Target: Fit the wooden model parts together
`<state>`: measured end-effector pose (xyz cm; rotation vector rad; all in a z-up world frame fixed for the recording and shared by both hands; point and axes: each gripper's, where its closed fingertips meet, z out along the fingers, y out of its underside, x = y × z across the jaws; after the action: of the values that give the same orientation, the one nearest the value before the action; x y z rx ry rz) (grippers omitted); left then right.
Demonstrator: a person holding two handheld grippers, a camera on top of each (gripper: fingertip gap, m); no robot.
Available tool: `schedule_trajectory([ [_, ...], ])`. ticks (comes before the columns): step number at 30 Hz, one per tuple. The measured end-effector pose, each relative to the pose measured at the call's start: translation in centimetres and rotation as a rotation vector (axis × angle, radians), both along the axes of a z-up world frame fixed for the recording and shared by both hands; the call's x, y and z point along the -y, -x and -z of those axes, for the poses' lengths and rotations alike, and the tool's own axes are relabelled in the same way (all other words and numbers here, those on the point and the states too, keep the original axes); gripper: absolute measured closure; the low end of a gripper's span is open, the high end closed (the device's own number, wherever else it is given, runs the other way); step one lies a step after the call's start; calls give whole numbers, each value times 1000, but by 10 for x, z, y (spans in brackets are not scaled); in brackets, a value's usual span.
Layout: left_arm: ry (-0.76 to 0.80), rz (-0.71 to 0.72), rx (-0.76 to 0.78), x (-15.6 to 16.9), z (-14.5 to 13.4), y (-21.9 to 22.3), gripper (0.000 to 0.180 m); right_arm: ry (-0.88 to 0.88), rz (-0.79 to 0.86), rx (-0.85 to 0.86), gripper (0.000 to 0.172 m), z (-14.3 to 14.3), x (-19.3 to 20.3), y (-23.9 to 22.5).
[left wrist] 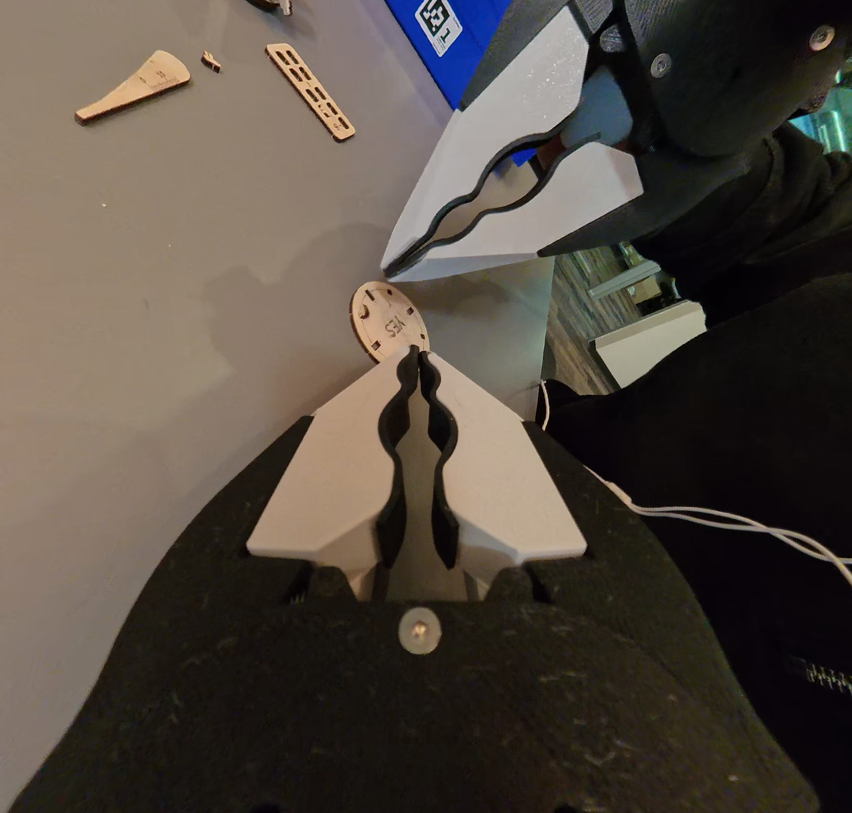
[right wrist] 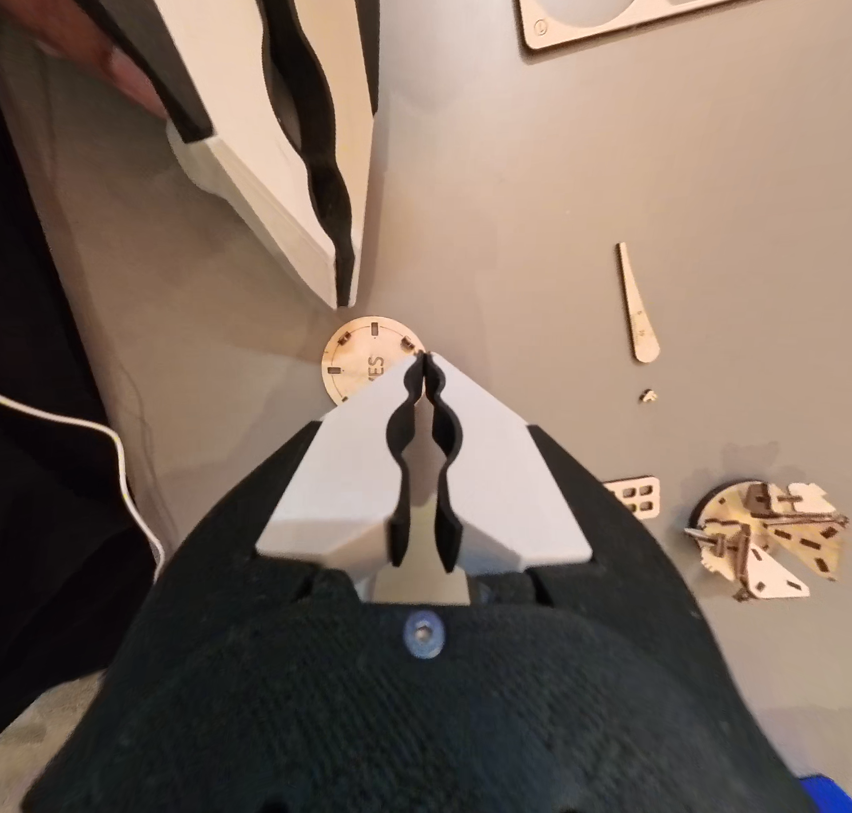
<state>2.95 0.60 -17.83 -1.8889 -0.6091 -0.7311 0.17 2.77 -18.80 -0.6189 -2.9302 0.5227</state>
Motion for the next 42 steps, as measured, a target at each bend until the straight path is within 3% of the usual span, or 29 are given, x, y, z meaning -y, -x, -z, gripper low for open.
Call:
schedule_trajectory([
  [4, 7, -6, -8, 0, 1, 1, 180, 173, 64, 17, 172, -7, 7, -7],
  [7, 7, -9, -9, 0, 1, 1, 180, 300, 116, 35, 157, -7, 9, -14],
  [13, 19, -13, -11, 0, 3, 2, 180, 346, 164, -63, 139, 8, 1, -18],
  [18, 11, -39, -9, -2, 2, 7, 180, 571, 243, -16, 95, 5, 15, -23],
  [24, -69, -33, -24, -5, -11, 10, 180, 574, 234, -55, 99, 12, 11, -38],
  [29, -156, -19, -158, -4, -28, 7, 175, 659, 199, 84, 112, 7, 21, -73],
  [34, -207, -69, -260, 1, -40, 14, 167, 671, 181, -90, 119, -5, 16, -68],
  [40, -167, -94, -320, 1, -36, 17, 167, 673, 200, -167, 125, -9, 12, -54],
  [42, -171, -91, -313, 1, -37, 17, 167, 683, 179, -245, 140, -16, 12, -48],
])
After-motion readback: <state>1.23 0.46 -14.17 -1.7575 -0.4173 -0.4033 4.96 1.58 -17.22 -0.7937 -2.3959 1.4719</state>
